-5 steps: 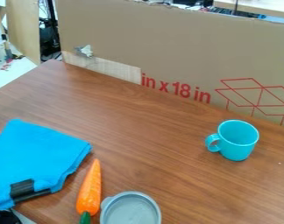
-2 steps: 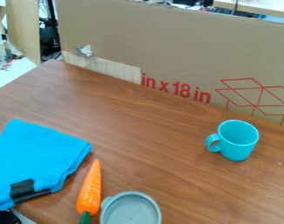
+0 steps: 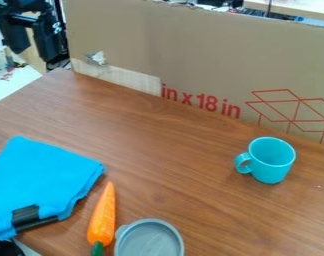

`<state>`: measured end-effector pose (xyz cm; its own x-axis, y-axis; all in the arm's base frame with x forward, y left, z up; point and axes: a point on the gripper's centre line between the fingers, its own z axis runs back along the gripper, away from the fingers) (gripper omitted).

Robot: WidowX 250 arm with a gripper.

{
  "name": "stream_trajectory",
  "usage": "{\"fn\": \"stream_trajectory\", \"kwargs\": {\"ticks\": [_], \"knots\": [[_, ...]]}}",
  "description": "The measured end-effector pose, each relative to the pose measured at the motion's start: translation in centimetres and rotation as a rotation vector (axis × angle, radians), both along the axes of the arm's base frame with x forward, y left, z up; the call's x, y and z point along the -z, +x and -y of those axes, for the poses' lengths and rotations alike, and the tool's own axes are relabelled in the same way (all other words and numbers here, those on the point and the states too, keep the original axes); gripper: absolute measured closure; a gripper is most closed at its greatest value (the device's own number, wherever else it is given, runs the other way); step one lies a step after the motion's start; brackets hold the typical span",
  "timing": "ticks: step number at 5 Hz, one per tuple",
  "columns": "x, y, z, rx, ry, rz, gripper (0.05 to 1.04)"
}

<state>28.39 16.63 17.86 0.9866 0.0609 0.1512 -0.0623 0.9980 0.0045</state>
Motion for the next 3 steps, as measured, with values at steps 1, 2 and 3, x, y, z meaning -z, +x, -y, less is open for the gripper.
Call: {"fn": "stream_trajectory", "kwargs": {"ticks": [1,2,3], "knots": [[-0.1,0.8,5.2,0.178,-0.008,0.011,0.083],[0.2,0.6,10.2,0.258,-0.004,-0.014,0.083],[1.0,0.6,15.3,0.324,0.007,-0.047,0.083]]}}
